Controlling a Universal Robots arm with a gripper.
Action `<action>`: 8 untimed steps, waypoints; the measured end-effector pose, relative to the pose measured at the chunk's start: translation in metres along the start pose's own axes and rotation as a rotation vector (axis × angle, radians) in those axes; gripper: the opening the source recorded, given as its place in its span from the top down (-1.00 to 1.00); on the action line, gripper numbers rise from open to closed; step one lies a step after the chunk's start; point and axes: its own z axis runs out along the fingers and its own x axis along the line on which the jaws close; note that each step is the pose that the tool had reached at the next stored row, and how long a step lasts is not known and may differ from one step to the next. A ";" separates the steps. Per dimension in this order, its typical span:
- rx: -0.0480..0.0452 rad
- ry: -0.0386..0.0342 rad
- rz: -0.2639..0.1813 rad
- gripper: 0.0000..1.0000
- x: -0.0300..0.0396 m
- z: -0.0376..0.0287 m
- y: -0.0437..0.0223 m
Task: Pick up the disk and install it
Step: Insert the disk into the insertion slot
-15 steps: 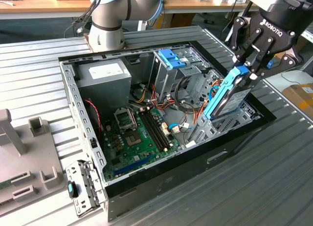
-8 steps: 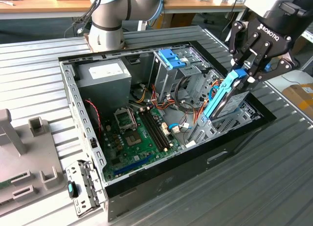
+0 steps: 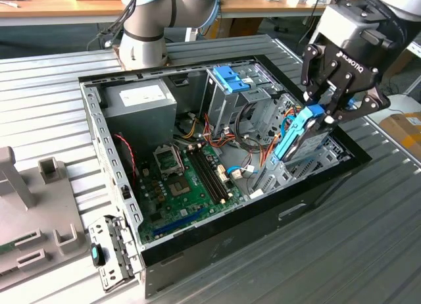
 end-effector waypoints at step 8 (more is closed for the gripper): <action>0.0000 -0.0001 0.000 0.27 0.0021 0.0249 0.0001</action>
